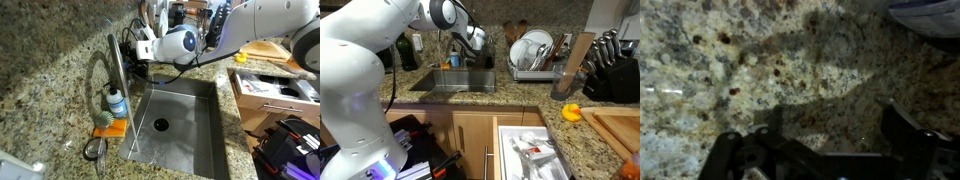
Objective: Open and close the tap
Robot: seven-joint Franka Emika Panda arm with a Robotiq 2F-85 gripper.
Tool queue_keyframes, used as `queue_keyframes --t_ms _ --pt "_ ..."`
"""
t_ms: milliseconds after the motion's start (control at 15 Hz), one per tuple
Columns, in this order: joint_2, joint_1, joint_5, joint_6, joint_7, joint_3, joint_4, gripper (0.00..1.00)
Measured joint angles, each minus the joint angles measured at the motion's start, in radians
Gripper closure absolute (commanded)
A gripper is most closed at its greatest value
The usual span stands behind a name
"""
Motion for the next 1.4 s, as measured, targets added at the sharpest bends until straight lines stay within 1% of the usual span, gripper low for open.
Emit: queue_keyframes --t_ms 400,667,867,1200,1400 --pt "-0.011 0.006 -0.018 -0.025 0.004 0.000 -0.010 0.00" --pt "-0.040 0.016 -0.012 -0.109 0.046 0.004 -0.060 0.00" --pt "-0.039 0.015 -0.016 -0.106 0.059 0.005 -0.054 0.00" --pt "-0.104 0.027 -0.037 -0.092 0.182 0.001 -0.080 0.00" --pt "-0.181 0.032 -0.056 -0.098 0.271 -0.007 -0.188 0.00"
